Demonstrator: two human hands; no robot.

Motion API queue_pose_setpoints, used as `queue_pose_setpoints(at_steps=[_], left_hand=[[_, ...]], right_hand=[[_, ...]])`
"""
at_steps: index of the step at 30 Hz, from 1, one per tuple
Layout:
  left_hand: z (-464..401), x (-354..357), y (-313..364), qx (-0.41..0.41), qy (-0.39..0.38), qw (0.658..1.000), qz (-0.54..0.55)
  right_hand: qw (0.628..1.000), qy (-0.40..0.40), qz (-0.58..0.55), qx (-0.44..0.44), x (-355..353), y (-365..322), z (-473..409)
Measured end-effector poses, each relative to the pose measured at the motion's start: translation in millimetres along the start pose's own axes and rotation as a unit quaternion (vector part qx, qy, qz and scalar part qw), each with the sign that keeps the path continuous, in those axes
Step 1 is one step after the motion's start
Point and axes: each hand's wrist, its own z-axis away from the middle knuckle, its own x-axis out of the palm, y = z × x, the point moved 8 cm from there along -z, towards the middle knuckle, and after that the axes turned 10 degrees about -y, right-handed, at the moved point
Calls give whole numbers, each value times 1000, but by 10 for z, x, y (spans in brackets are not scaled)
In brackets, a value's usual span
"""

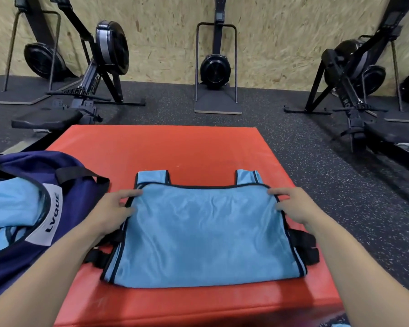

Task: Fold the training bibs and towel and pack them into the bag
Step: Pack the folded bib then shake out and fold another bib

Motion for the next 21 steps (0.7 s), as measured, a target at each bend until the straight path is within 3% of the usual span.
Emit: queue_pose_setpoints(at_steps=[3,8,12,16,19,21], left_hand=[[-59,-18,28,20,14,998,54],[-116,45,6,-2,-11,1000,-25],[-168,31,190,54,23,998,-34],[-258,85,83,42,16,997,-66],[-290,78,116,59,25,996,-56],[-306,80,94,65,40,989,-124]], right_hand=[[999,38,-21,-26,-28,-85,-81],[1000,2,11,18,156,49,-156],[999,44,-3,-23,92,-69,-247],[1000,-9,14,-16,276,11,-362],[999,6,-4,-45,232,-28,-448],[998,-2,20,-66,261,-43,-502]])
